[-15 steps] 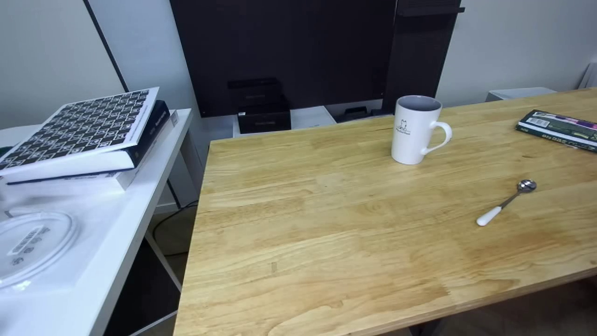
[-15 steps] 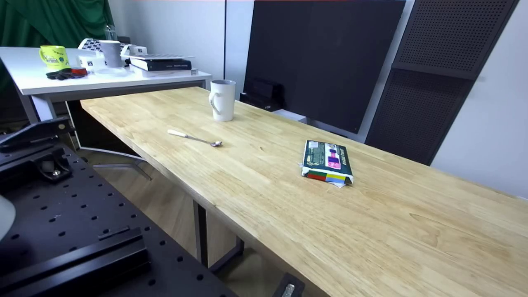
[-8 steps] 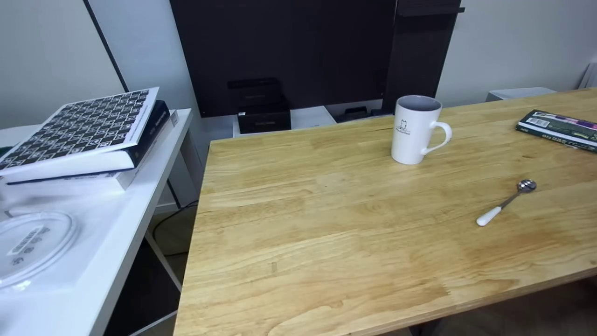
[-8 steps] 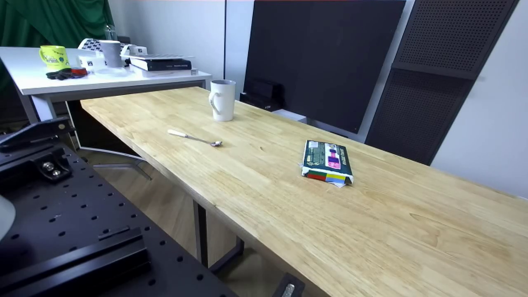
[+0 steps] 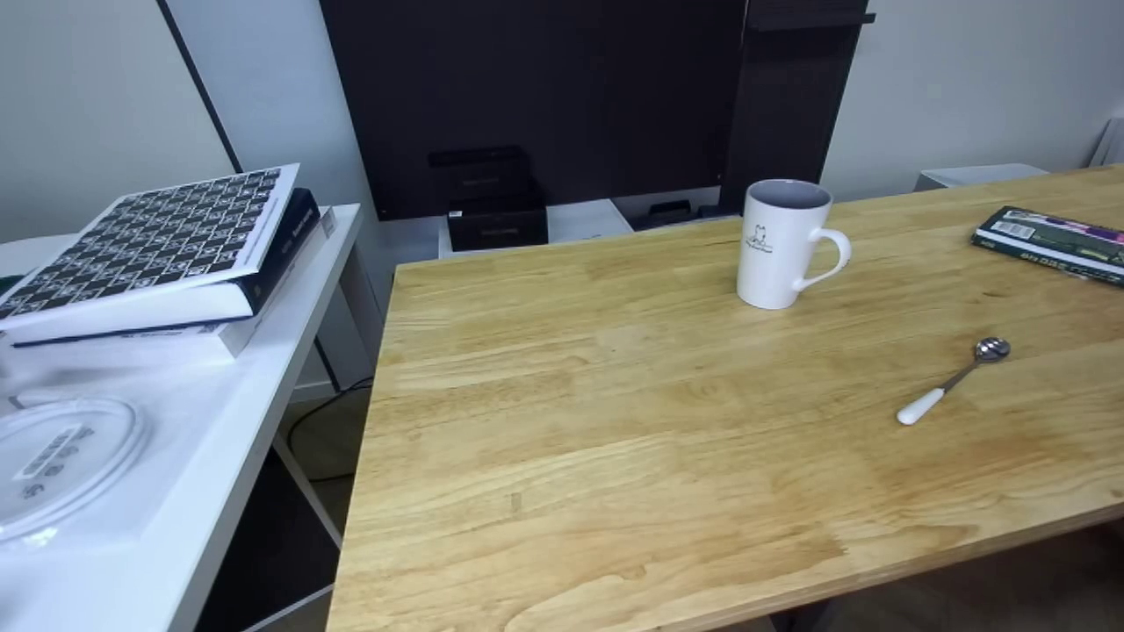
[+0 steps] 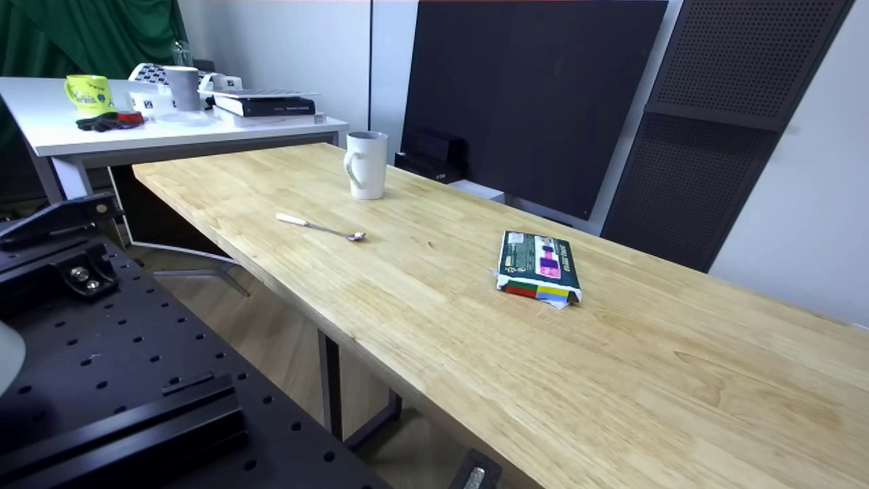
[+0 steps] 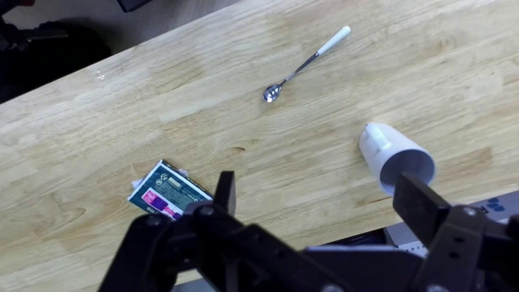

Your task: Put the spoon in the mug

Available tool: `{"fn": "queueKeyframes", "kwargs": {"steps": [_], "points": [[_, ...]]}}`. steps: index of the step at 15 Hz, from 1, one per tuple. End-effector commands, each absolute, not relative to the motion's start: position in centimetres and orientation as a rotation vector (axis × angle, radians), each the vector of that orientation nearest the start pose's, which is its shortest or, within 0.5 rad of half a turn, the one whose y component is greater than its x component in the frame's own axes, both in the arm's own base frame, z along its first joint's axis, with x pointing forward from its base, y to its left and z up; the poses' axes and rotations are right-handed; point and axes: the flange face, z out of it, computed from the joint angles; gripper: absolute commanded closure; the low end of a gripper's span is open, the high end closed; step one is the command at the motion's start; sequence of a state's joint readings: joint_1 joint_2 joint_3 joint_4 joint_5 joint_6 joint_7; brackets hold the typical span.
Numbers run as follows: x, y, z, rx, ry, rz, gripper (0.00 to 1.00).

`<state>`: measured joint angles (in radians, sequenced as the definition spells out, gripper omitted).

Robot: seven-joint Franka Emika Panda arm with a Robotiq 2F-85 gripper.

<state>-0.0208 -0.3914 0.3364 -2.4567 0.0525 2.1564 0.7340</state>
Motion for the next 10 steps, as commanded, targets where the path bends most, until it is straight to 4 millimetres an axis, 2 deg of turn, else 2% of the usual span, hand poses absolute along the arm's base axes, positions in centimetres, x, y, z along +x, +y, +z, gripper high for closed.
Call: {"fn": "queueKeyframes", "kwargs": {"steps": [1,5,10], "points": [[43.6,15.5,41.2,-3.047,1.01,-0.2,0.0],[44.9,17.1,37.8,-2.903,1.278,-0.242,0.0],[45.7,19.9,33.9,-2.757,1.457,-0.232,0.0]]}}
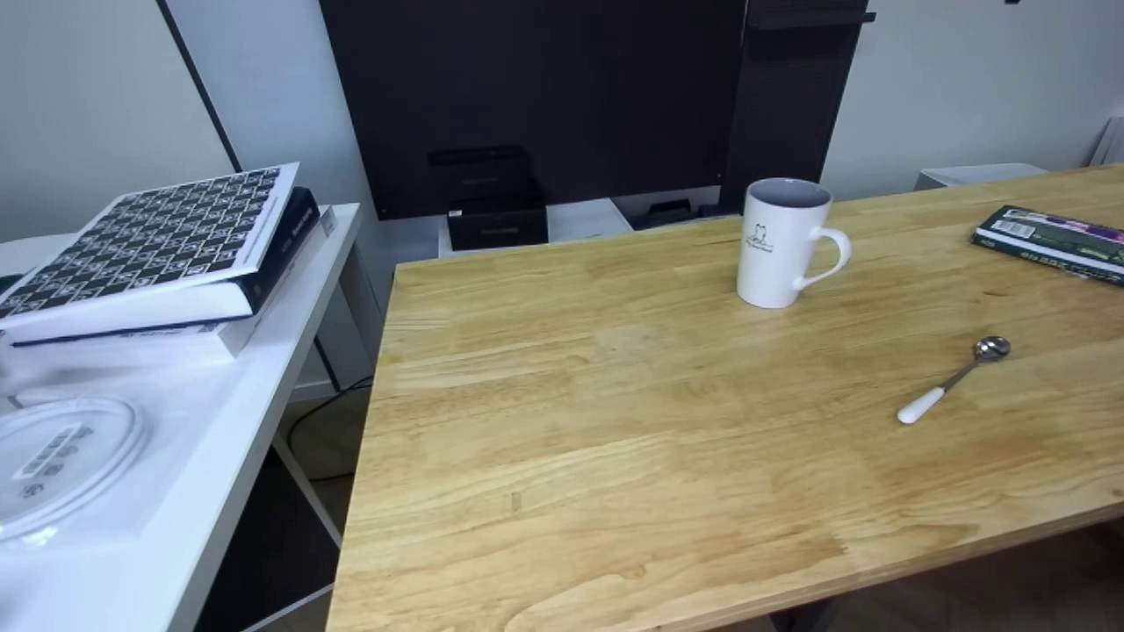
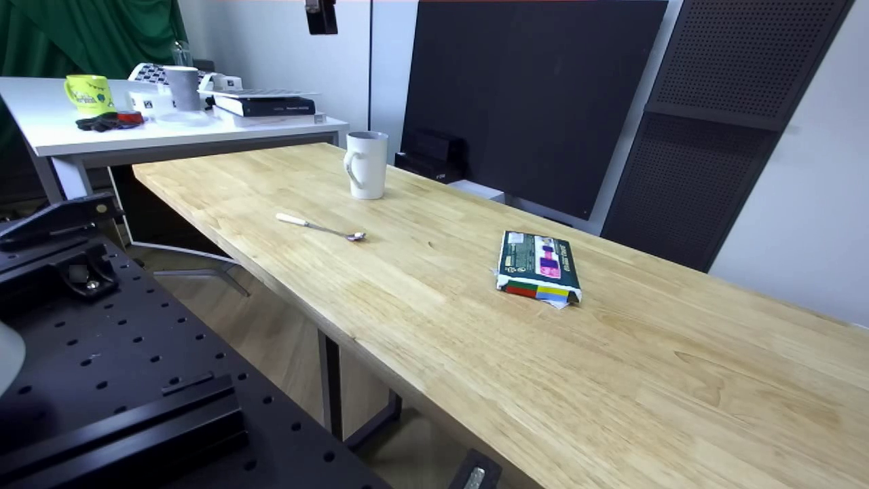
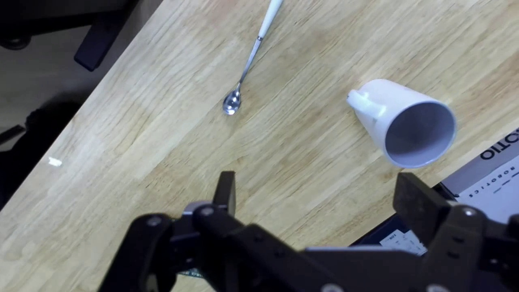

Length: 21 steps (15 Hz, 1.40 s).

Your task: Put the spoon in the mug

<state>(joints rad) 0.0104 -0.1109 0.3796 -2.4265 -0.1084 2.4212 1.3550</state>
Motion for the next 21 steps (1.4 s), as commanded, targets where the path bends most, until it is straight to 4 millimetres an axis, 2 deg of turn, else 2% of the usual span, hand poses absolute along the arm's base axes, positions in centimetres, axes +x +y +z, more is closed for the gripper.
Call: {"fn": "queueKeyframes", "kwargs": {"steps": [1,7,8,9,11,19,21], "points": [[45.6,20.5,32.9,-2.745,1.479,-0.21,0.0],[44.5,24.0,28.1,-2.726,1.551,-0.096,0.0],[44.3,24.6,27.5,-2.743,1.498,-0.039,0.0],[43.8,23.6,28.2,-2.758,1.494,-0.077,0.0],[43.5,23.9,27.5,-2.771,1.486,-0.061,0.0],[43.7,23.6,27.7,-2.766,1.491,-0.066,0.0],[43.8,23.3,27.2,-2.747,1.525,-0.104,0.0]]}}
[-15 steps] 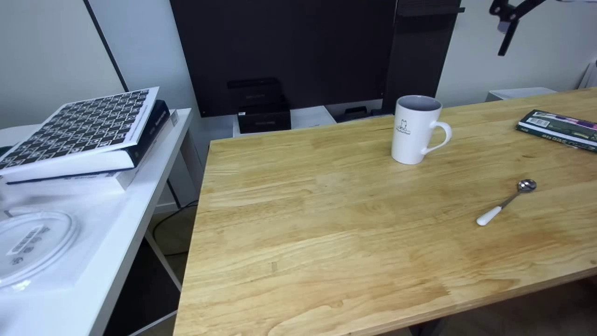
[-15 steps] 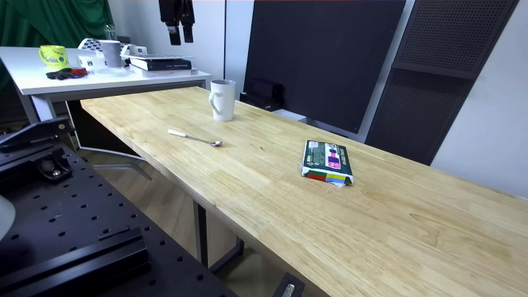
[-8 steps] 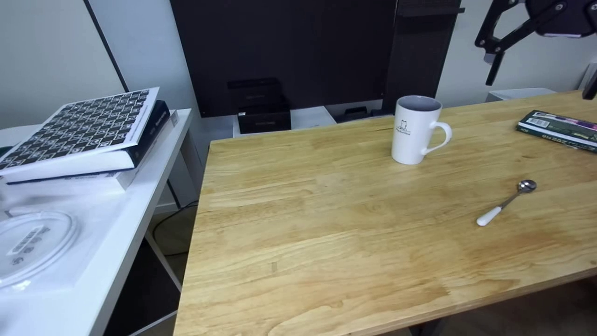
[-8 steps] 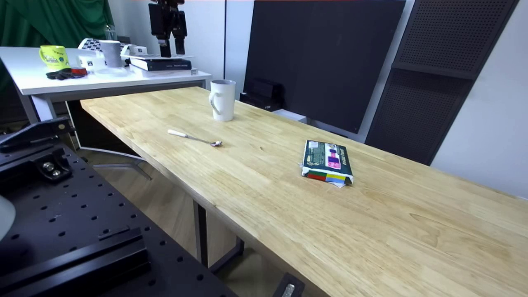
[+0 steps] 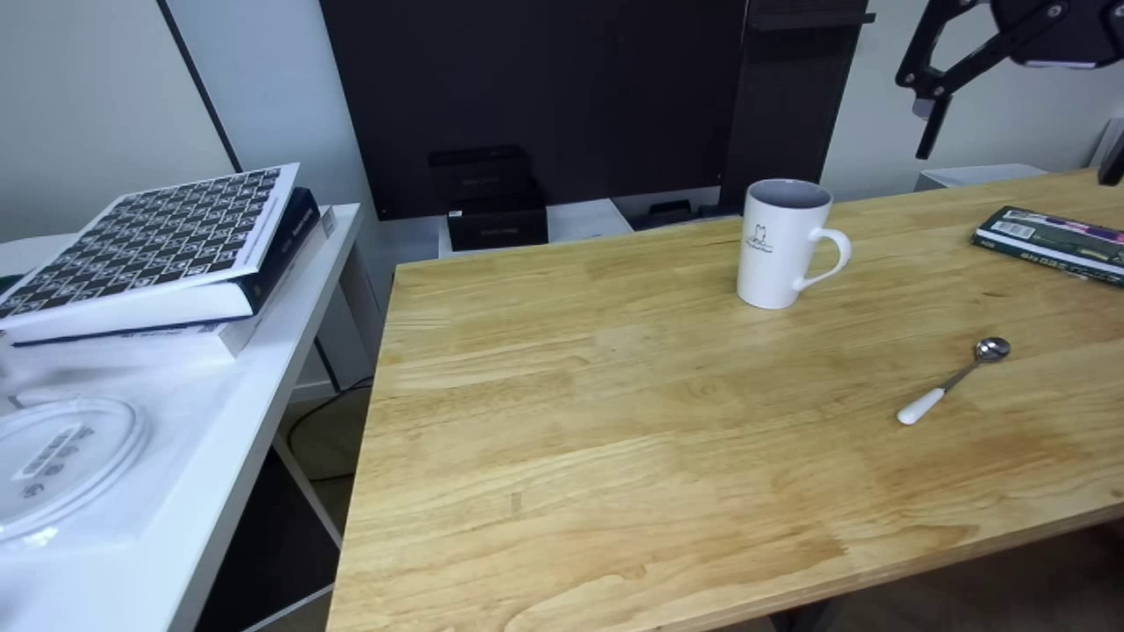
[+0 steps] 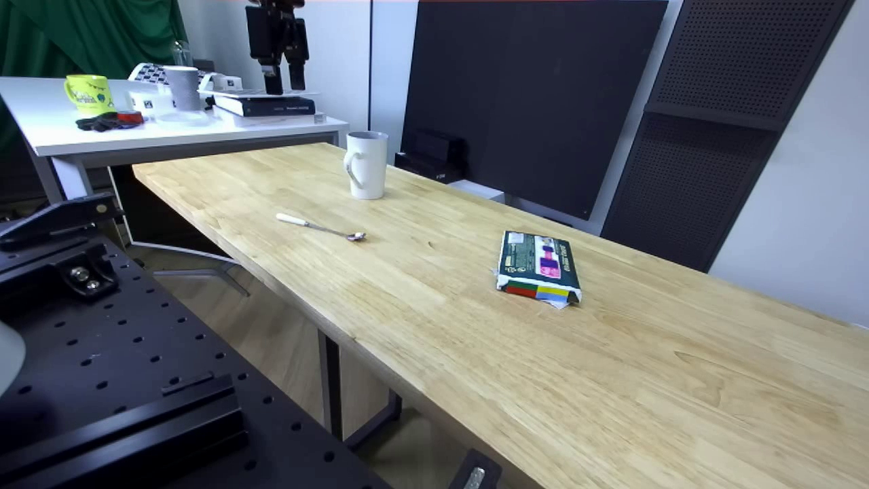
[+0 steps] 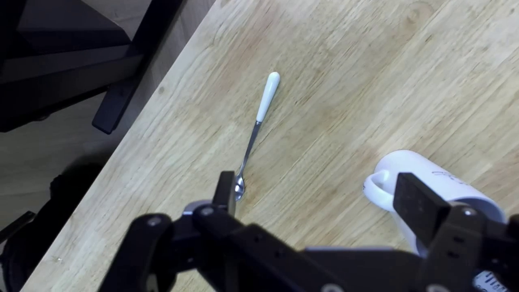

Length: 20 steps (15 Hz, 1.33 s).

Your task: Put the spoon in the mug

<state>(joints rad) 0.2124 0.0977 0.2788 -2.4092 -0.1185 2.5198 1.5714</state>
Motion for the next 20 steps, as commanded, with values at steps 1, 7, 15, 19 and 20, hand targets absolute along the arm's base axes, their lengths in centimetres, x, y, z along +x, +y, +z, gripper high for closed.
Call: {"fn": "queueKeyframes", "kwargs": {"steps": [1,7,15,19,20], "points": [[44.0,23.1,26.9,-2.74,1.53,-0.111,0.0],[45.0,22.3,23.5,-2.655,1.644,-0.13,0.0],[44.5,23.7,17.0,-2.668,1.731,-0.065,0.0],[44.5,23.9,14.9,-2.661,1.754,-0.078,0.0],[44.6,23.9,14.4,-2.661,1.745,-0.089,0.0]]}}
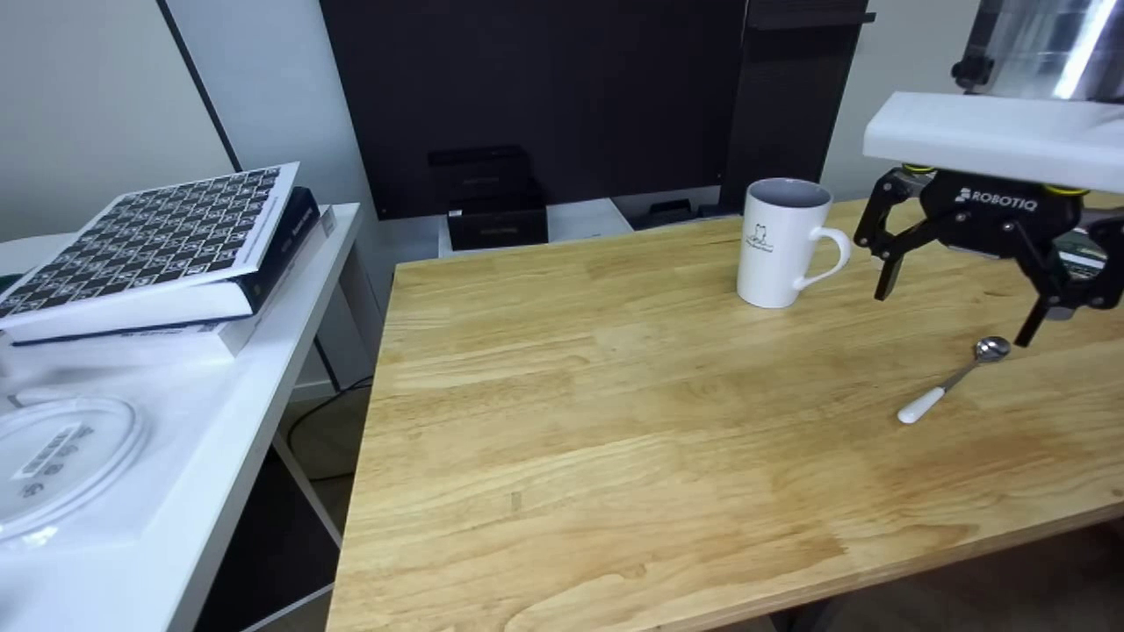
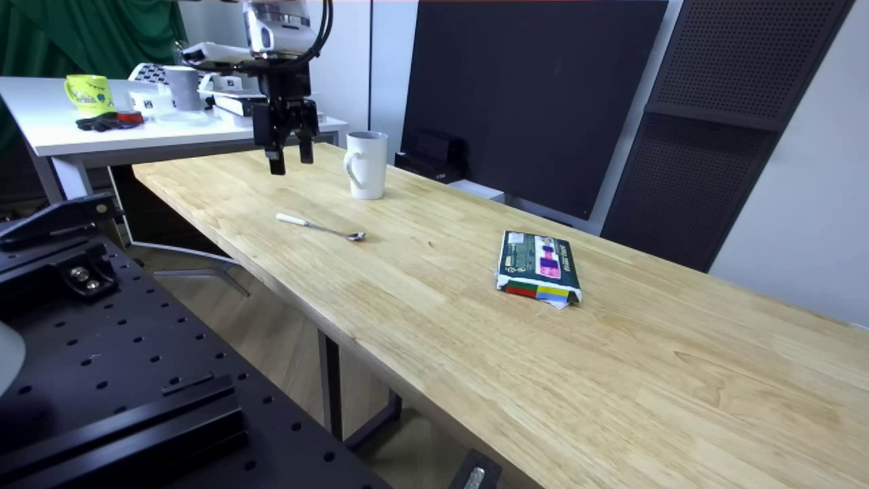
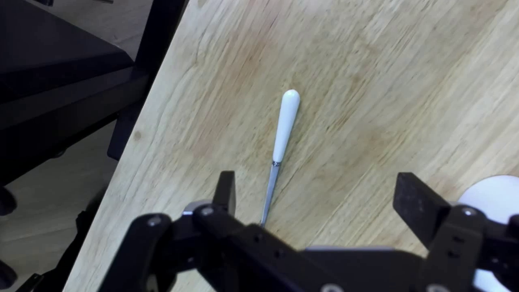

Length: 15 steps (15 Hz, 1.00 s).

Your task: Put the spoon in the mug

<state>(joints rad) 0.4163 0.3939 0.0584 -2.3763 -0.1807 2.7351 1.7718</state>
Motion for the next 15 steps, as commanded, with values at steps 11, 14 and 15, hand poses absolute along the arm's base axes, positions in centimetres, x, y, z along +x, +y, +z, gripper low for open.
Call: {"fn": "queueKeyframes", "kwargs": {"steps": [11,14,15], "points": [[43.8,24.2,10.2,-2.631,1.76,0.006,0.0],[43.4,24.4,9.4,-2.626,1.75,0.003,0.0],[43.3,24.4,9.1,-2.626,1.744,0.005,0.0]]}}
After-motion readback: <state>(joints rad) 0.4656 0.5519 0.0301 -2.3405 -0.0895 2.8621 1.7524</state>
